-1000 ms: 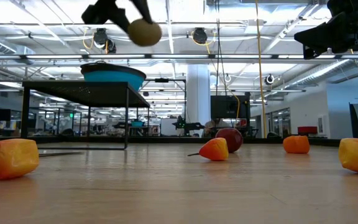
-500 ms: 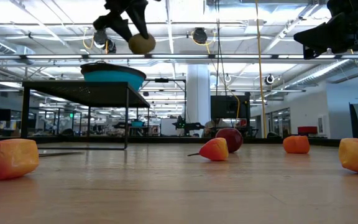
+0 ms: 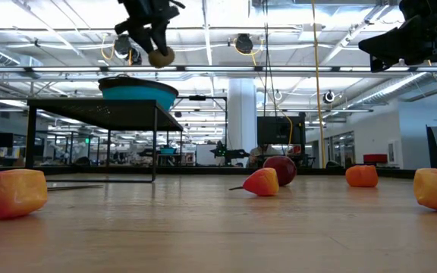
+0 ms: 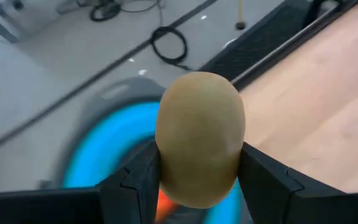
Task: Pick & Place Fruit
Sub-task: Put the brown kiwi into the blue strainer bowl on the shelf
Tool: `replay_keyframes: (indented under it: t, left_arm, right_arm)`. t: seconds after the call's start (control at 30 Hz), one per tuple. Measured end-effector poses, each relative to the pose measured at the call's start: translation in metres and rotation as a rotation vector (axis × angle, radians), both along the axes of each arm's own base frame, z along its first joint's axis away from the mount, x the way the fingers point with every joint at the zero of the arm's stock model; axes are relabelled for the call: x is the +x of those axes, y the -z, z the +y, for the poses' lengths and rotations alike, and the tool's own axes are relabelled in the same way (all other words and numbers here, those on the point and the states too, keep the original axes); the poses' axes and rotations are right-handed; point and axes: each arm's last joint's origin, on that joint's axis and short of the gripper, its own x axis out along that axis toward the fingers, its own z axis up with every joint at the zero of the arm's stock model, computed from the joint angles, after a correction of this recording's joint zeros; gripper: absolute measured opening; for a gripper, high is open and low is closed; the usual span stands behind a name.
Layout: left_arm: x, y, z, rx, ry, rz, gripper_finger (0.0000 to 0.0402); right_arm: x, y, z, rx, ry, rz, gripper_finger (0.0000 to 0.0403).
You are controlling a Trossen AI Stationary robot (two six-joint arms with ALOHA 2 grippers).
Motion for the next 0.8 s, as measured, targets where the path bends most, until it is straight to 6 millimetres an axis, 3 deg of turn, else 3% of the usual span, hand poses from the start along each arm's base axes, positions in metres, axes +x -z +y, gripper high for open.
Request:
replay_keyframes:
  t: [0.2,0.4,0.8]
  left_arm:
    - [-0.012,0.004,0.028,0.053,0.057,0.154,0.0177]
    - [-0.016,0.018,0.054,-0.032,0.095,0.169,0.0177]
    - [-0.02,0.042,0.073,-0.144,0.134,0.325,0.0177]
  right_arm:
    - [0.0,0.0,0.0,0.0,0.0,0.0,0.0]
    - [0.0,0.0,-0.002,-0.001,0.053,0.0,0.0]
    - [0.0,0.0,-0.004,-0.002,0.124,0.0,0.0]
